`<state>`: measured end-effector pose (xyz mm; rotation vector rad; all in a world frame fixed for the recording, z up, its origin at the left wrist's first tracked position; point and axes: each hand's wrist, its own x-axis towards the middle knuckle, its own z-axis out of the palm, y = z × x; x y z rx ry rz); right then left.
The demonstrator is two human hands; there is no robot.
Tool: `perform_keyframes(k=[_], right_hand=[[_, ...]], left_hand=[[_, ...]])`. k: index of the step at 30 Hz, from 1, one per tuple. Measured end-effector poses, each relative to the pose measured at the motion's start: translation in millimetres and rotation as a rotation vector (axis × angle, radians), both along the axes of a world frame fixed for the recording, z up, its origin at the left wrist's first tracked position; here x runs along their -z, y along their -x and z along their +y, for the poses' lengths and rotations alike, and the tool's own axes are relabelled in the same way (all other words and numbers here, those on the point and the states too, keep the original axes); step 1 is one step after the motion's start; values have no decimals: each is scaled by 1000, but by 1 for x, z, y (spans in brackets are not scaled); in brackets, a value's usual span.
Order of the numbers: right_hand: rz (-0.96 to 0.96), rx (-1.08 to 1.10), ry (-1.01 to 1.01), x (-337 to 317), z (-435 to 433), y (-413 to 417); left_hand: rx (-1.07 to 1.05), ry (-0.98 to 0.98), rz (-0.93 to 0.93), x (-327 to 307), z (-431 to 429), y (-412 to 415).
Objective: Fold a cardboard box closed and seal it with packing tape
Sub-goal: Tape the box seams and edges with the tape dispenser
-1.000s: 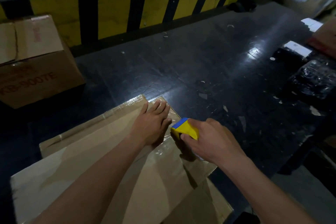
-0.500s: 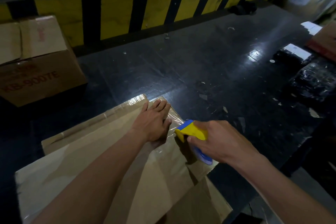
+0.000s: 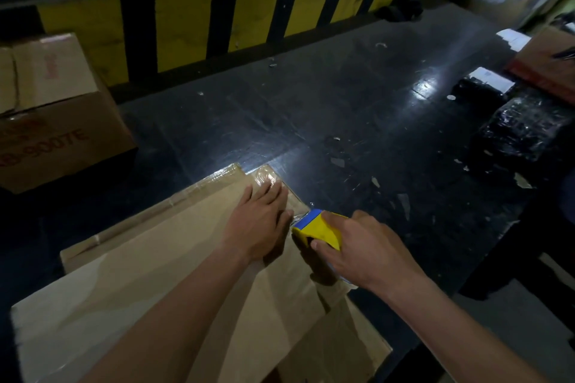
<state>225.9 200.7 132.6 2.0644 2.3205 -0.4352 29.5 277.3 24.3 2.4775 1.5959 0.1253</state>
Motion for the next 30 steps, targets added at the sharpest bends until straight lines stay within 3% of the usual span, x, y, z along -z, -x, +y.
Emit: perform_keyframes(k=[14,26,30], right_hand=[[100,-31,34,-5,-5,-20],[40,13,-4,1,-17,-16],[148,33,44,-6,-23,-31]], left_hand=[[-19,-17,86,7,-7,-4],[-14,-46,94,14,-8,-10],[-15,-16,76,11,-8,-10]])
